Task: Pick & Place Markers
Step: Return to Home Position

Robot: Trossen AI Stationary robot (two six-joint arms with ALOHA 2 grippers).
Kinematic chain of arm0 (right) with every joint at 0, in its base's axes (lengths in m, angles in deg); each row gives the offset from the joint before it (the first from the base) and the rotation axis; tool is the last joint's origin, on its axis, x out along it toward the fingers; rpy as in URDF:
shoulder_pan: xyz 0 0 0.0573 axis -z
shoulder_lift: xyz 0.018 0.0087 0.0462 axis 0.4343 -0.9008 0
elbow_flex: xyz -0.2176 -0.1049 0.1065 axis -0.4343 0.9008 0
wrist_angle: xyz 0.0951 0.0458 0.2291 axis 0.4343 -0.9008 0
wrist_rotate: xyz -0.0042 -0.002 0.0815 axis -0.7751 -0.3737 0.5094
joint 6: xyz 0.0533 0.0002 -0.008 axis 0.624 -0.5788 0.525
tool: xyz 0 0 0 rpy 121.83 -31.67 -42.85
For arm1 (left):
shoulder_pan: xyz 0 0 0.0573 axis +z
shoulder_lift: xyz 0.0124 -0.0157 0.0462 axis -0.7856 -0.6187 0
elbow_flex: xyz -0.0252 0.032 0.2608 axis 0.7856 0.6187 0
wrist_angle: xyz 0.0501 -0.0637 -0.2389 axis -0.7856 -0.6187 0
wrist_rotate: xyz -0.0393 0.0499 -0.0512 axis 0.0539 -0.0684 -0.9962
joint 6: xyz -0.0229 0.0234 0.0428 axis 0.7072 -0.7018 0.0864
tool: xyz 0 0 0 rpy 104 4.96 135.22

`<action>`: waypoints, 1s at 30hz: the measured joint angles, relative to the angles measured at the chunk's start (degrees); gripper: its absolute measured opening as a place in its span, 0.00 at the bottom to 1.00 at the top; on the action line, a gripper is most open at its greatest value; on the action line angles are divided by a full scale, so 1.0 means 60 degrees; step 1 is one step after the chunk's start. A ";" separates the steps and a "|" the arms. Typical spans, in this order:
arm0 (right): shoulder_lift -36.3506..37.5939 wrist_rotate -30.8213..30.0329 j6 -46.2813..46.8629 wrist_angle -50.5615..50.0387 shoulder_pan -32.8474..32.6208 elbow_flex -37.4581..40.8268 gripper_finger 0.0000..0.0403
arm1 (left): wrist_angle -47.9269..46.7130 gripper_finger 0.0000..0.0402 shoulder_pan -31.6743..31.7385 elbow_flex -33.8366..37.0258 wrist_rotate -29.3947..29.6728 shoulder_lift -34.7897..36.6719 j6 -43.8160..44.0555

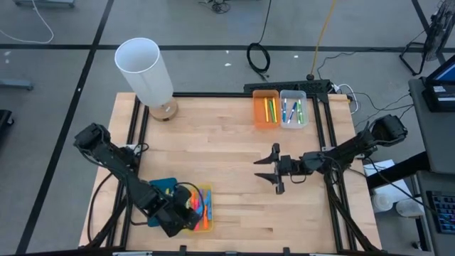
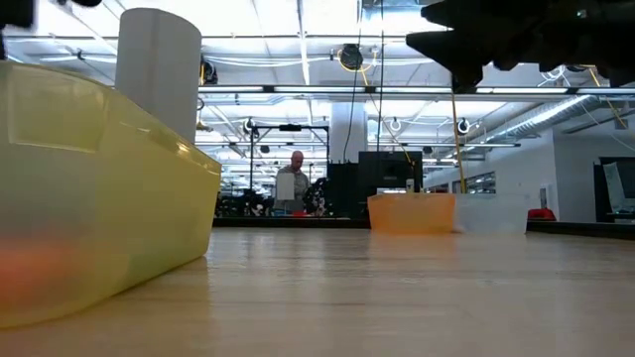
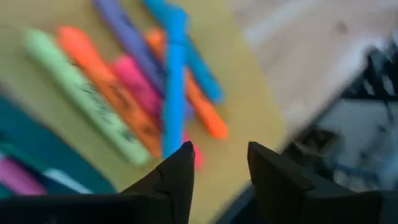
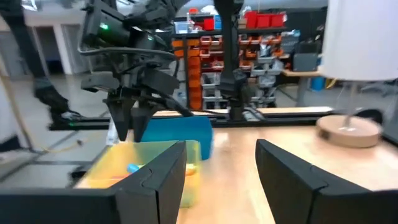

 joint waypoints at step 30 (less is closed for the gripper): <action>0.9210 -0.0029 -0.0558 -0.9003 -0.2196 0.0000 0.45 | 0.4632 0.40 0.4440 0.5374 -0.4604 0.9174 -1.9226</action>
